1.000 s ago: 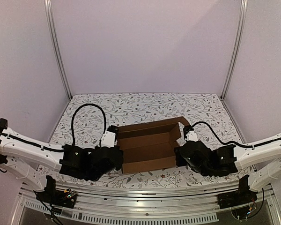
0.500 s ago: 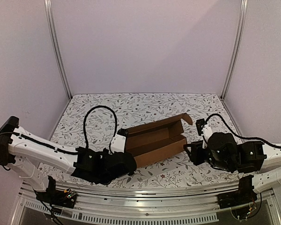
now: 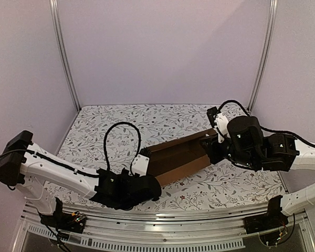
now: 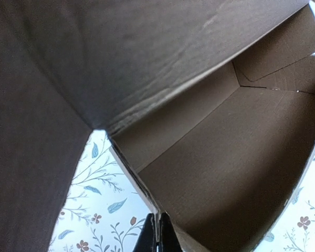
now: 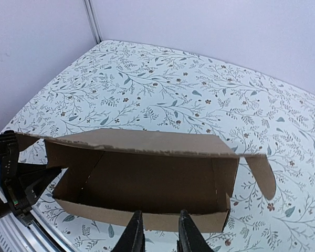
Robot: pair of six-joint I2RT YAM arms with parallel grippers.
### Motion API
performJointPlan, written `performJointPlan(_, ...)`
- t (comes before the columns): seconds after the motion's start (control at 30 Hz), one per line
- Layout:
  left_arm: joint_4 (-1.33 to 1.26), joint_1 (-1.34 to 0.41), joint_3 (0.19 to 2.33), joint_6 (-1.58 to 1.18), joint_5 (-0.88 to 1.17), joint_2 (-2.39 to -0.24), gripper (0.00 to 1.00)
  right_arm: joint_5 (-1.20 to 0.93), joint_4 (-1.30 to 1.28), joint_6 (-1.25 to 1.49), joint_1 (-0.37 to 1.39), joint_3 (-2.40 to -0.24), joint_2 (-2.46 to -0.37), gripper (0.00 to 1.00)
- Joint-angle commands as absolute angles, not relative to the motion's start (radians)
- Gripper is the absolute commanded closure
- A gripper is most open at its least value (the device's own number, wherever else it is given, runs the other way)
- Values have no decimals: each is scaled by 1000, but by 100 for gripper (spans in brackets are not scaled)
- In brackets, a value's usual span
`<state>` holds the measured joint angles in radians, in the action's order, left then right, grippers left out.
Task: Fold the paper box
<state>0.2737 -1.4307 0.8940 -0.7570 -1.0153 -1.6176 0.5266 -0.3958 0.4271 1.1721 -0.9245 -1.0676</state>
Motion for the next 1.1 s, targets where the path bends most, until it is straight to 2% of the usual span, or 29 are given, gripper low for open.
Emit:
performJointPlan(0.0,321,-1438,868,-677,-923,-1692,100,394,-402,308,1112,-1075,-1172,86)
performJointPlan(0.07,286,-1437,870,-644,-928,-1712,100,334,-401,288,1086,-1141,-1224,93)
performJointPlan(0.23,230,-1423,893,-579,-920,-1764,100,263,-399,268,1036,-1265,-1355,100)
performJointPlan(0.5,201,-1410,948,-478,-922,-1800,100,134,-374,309,930,-1369,-1566,100)
performJointPlan(0.93,257,-1410,969,-475,-878,-1782,100,93,-327,372,902,-1344,-1743,100)
performJointPlan(1.07,284,-1410,987,-473,-846,-1780,86,79,-323,377,899,-1339,-1779,100)
